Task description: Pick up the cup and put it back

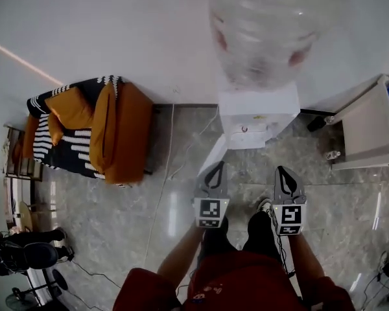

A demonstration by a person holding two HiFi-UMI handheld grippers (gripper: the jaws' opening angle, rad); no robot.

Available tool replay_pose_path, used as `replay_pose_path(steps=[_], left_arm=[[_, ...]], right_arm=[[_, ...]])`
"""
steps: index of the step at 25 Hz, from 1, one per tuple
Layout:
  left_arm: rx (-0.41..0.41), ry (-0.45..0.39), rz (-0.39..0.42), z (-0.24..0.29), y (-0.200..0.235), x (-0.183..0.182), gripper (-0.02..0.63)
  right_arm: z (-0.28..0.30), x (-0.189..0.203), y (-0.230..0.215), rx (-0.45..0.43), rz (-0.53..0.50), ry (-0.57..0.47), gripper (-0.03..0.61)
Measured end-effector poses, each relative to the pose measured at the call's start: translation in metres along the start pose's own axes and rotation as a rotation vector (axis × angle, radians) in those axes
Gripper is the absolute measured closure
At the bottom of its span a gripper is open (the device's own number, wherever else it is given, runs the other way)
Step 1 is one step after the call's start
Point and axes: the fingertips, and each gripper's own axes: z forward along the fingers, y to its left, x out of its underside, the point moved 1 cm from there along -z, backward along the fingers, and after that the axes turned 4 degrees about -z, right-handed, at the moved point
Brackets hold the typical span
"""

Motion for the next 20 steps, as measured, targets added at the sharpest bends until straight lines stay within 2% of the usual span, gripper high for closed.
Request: replay_pose_path(steps=[4,13,17,20], left_arm=[[-0.026,-0.060,0.009,-0.013,-0.002,-0.054,0.614],[-0.010,-0.166,0.116,-0.046,-0.009,-0.165,0.614],[0.025,-0.169,0.118,-0.054,-0.014,-0.191,0.614],[0.013,-0.193,0.126,-0.052,-0.013,-0.203,0.614]], right_arm=[[-0.017,-0.046,-0.007,-0.052,0.032,-0.019,0.577],[-0.052,-0.163,-0.035,-0.044,-0.027,-0.173,0.577],[-0.066,-0.184,-0.037,-0.042,-0.044,-0.197,0.577],[-0.068,-0.195,-0.042,-0.038,-0.045,-0.221,0.577]])
